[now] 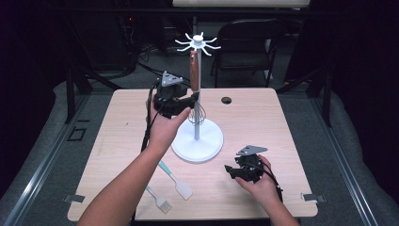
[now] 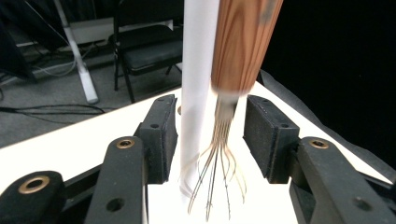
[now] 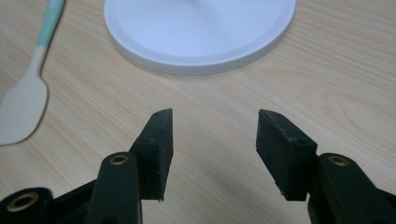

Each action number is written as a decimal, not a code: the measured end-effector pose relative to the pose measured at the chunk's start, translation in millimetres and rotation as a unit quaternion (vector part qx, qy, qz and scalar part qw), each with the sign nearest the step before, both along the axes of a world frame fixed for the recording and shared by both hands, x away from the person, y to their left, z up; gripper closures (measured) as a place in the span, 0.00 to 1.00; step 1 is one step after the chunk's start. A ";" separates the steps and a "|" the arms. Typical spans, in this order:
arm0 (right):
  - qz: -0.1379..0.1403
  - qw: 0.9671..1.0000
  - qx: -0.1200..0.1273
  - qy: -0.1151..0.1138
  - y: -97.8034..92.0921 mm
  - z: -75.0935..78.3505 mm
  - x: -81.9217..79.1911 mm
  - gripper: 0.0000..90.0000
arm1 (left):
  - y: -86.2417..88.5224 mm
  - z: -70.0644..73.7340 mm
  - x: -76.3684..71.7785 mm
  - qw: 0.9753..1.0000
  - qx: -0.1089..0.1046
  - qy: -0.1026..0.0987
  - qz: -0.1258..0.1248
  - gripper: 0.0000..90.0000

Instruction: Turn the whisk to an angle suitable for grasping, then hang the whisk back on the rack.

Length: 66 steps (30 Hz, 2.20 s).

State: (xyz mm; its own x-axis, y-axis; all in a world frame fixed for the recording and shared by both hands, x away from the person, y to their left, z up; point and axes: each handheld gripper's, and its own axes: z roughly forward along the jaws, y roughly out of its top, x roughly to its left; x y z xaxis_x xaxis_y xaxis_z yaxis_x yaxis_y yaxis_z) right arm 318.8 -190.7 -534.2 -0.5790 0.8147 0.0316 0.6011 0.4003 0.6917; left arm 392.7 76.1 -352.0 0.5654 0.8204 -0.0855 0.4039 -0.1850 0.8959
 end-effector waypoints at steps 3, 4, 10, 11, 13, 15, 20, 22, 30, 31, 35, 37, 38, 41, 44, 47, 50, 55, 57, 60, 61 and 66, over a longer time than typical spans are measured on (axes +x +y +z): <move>-0.006 1.000 0.016 0.000 -0.1 -3.7 0.6 0.51 | 6.5 -11.8 -4.0 1.000 -0.001 0.007 0.001 0.59; -0.006 1.000 0.015 0.000 -0.7 -4.1 0.7 0.51 | 9.4 -16.8 -5.8 1.000 -0.002 0.010 0.001 0.59; -0.009 1.000 0.000 -0.003 -2.5 -5.4 1.0 0.52 | 25.9 -40.9 -10.7 0.999 -0.004 0.034 -0.001 0.56; -0.009 1.000 -0.004 -0.001 -2.8 -5.9 1.5 0.52 | 28.6 -45.0 -11.6 0.999 -0.002 0.038 -0.001 0.55; -0.010 1.000 -0.008 0.000 -2.9 -7.3 2.2 0.52 | 33.7 -52.8 -13.0 0.999 -0.003 0.043 0.001 0.55; -0.009 1.000 -0.012 0.002 -2.7 -8.6 2.5 0.54 | 39.8 -61.5 -14.7 0.999 -0.002 0.050 0.005 0.55; -0.007 1.000 -0.014 -0.005 -1.3 -8.0 1.6 0.57 | 55.3 -83.5 -16.4 0.997 -0.004 0.073 0.017 0.55; -0.005 1.000 -0.012 -0.003 -1.3 -7.7 1.6 0.57 | 60.4 -91.5 -18.1 0.996 -0.005 0.082 0.022 0.55; 0.001 1.000 0.016 0.007 -3.3 -7.1 3.1 0.56 | 84.0 -126.4 -27.9 0.993 -0.019 0.114 0.032 0.55; 0.002 1.000 0.019 0.007 -3.5 -6.7 3.4 0.55 | 87.4 -131.9 -28.7 0.992 -0.022 0.122 0.036 0.55; 0.008 1.000 0.023 0.003 -4.3 -4.1 5.9 0.55 | 96.9 -146.4 -34.8 0.990 -0.027 0.131 0.041 0.55; 0.010 1.000 0.028 0.006 -4.7 -2.4 7.1 0.56 | 100.6 -152.4 -37.9 0.989 -0.029 0.133 0.051 0.55; 0.012 1.000 0.028 0.009 -4.7 -1.3 7.6 0.58 | 103.6 -155.7 -39.6 0.989 -0.028 0.135 0.055 0.55; 0.030 0.999 0.017 0.013 -3.5 2.5 10.1 0.65 | 108.5 -163.8 -42.0 0.989 -0.024 0.133 0.060 0.54; 0.041 0.999 0.015 0.014 -0.6 6.6 10.9 0.71 | 111.9 -169.8 -45.4 0.990 -0.014 0.128 0.058 0.54; 0.043 0.999 0.016 0.015 2.1 10.0 12.9 0.76 | 114.8 -172.6 -47.4 0.990 -0.006 0.135 0.051 0.54; 0.033 0.999 0.019 0.016 3.6 13.9 16.3 0.81 | 117.8 -174.3 -48.2 0.989 -0.016 0.142 0.049 0.55; 0.028 0.999 0.039 0.011 5.3 23.1 21.3 0.87 | 120.4 -176.4 -47.8 0.987 -0.022 0.156 0.042 0.61; 0.026 0.999 0.046 0.011 5.4 27.5 22.8 0.89 | 120.2 -177.3 -47.7 0.987 -0.020 0.156 0.043 0.61; 0.025 0.998 0.054 0.004 4.6 32.0 25.0 0.92 | 120.4 -177.7 -47.9 0.987 -0.017 0.155 0.044 0.61; 0.025 0.998 0.056 0.002 4.3 33.2 25.9 0.93 | 120.7 -177.6 -48.1 0.987 -0.017 0.154 0.044 0.61; 0.025 0.998 0.062 -0.002 3.6 42.2 28.6 0.98 | 121.3 -177.9 -48.9 0.987 -0.011 0.154 0.049 0.62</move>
State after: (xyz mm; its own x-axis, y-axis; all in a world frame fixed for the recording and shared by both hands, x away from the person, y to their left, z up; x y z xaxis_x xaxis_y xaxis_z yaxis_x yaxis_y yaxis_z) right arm 347.3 -187.1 -492.0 -0.6191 0.7747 0.1287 0.5799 0.3405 0.7401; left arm 343.8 197.4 -529.9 0.4279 0.8658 -0.2595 0.6722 -0.1129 0.7317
